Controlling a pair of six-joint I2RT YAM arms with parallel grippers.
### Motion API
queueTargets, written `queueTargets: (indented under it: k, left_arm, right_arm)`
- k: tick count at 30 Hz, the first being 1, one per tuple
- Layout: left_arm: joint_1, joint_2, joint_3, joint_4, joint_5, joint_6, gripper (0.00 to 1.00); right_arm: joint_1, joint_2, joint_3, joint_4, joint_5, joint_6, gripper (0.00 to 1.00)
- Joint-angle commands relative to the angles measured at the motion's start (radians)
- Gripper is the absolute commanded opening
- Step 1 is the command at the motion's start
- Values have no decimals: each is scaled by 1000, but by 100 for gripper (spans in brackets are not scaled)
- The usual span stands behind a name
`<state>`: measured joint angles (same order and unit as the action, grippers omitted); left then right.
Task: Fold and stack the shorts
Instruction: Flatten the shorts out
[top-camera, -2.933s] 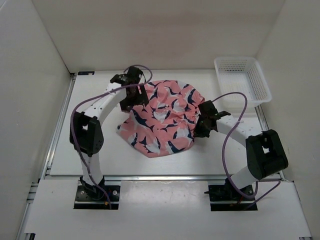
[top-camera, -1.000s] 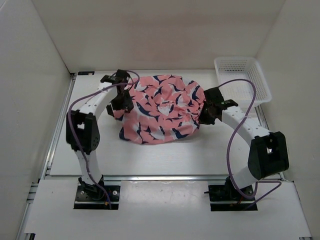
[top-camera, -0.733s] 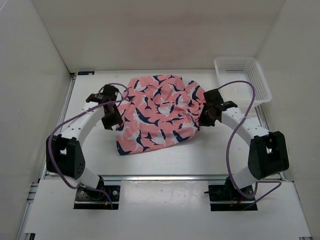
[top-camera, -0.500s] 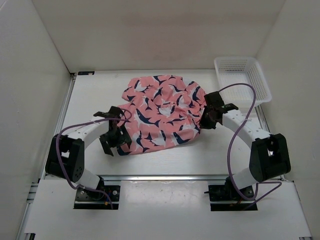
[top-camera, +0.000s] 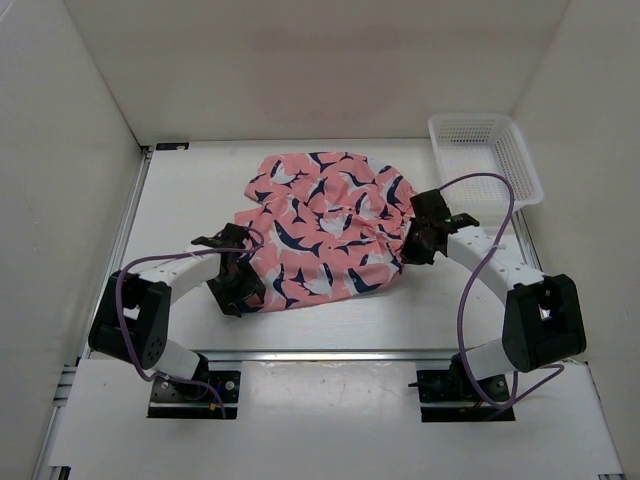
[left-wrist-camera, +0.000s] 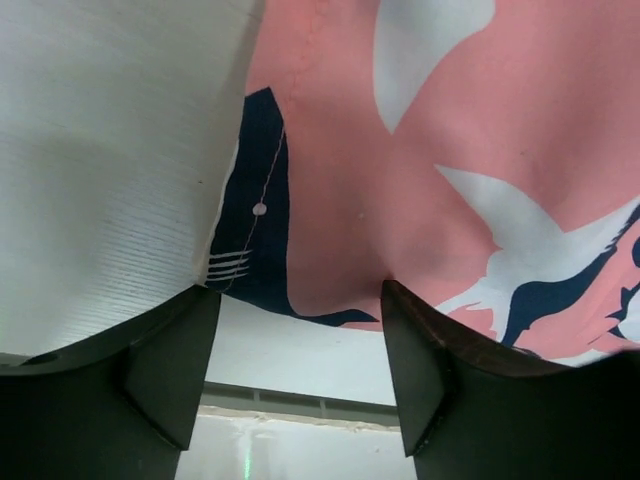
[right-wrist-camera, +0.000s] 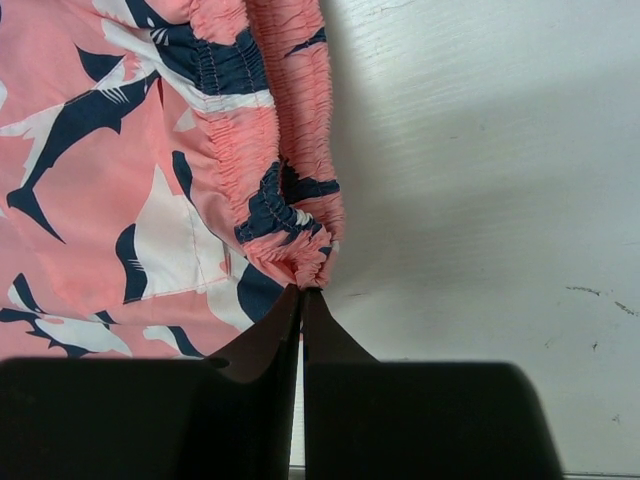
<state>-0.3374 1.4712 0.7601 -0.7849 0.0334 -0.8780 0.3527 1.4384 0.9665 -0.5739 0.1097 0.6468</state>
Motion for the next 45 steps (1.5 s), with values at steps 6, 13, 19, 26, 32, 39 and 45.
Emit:
queueTargets:
  k: [6,13,19,26,32,39,45]
  left_arm:
    - [-15,-9,28,82,-18,-32,11]
    - [-15,-75,110,62,36,-9,10]
    - [-45,-127,88,44,27,1,10]
    - [-45,-137,77,35,16,1,10]
    - [-45,-146,119,7,-3,1,10]
    - [-45,-146,137,-4,-13,10,10]
    - [-45,-137,146,-13,-13,10,10]
  right_arm:
    - [-8,-41,-20,12,2,-15,0]
    - [-8,-72,-112,3,-33,7,64]
    - [-8,-127,-267,78,-100,36,82]
    - [-8,-122,-290,134,-79,62,63]
    - [-17,-35,-207,152,-22,53,51]
    - [-75,68,-153,200,-42,43,61]
    - [-113,134,-135,272,-108,43,54]
